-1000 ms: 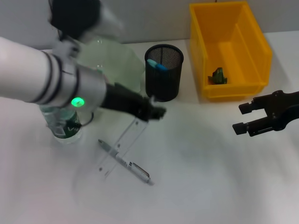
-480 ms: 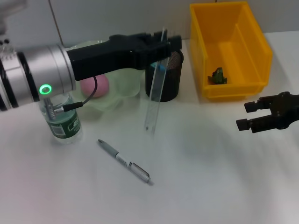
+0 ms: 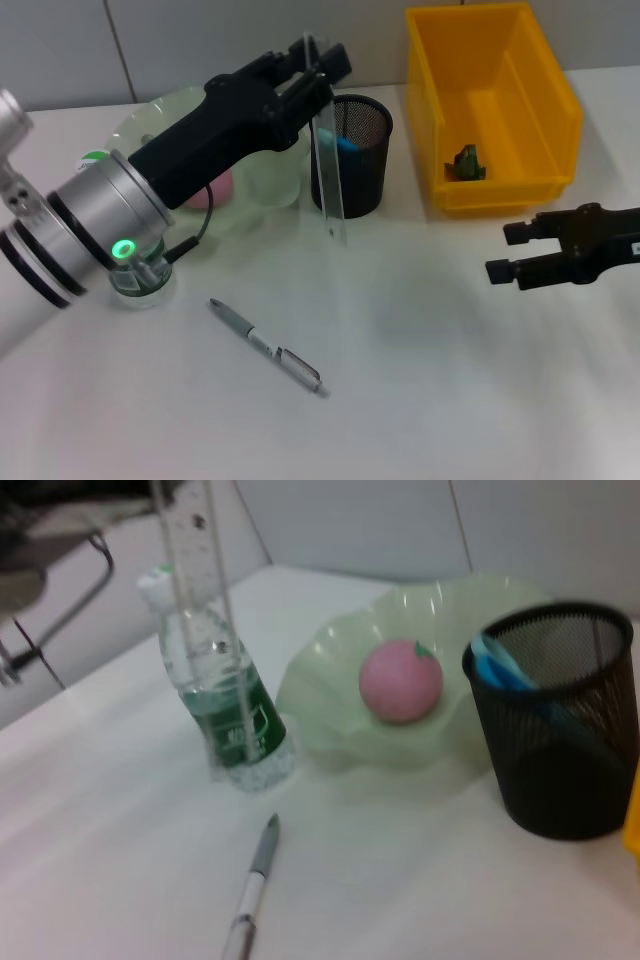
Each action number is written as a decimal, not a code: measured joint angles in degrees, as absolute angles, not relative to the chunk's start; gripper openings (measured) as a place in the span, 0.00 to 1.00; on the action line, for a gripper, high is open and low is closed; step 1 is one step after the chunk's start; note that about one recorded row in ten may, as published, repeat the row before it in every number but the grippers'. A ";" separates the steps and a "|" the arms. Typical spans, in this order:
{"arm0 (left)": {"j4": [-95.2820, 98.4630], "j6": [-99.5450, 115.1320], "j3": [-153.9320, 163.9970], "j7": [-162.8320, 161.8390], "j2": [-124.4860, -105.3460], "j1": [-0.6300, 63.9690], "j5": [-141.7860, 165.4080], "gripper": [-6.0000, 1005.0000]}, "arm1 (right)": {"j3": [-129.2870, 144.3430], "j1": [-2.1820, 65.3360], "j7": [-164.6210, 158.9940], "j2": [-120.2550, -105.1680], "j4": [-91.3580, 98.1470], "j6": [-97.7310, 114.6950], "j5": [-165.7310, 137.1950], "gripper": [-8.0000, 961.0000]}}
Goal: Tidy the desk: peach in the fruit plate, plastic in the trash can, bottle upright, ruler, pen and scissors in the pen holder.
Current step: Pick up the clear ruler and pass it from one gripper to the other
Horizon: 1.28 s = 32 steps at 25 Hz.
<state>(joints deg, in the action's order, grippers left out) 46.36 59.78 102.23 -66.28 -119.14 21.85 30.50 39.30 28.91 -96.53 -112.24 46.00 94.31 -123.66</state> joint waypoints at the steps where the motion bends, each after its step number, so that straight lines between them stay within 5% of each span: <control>1: 45.21 59.77 103.72 -63.65 -119.17 22.08 27.23 0.41 | 38.54 28.81 -95.42 -112.86 46.00 94.31 -123.66 0.77; 8: 39.65 59.67 119.96 -40.13 -119.17 24.10 -0.92 0.42 | 34.46 25.57 -82.91 -117.97 45.94 95.01 -116.49 0.77; 11: 39.53 59.63 128.84 -27.17 -119.18 25.15 -14.80 0.42 | 34.51 24.67 -79.24 -118.72 44.78 94.98 -113.51 0.77; 21: 40.55 59.59 139.20 -11.62 -119.18 27.15 -36.36 0.43 | 34.31 24.96 -57.51 -118.92 26.86 94.07 -95.29 0.76; 32: 42.58 59.65 143.94 -0.26 -119.18 28.15 -45.83 0.44 | 34.48 32.70 -40.85 -119.46 10.81 88.34 -88.60 0.76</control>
<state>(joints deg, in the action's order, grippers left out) 42.58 59.65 143.94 -0.26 -119.18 28.15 -45.83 34.48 32.70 -40.85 -119.46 10.81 88.34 -88.60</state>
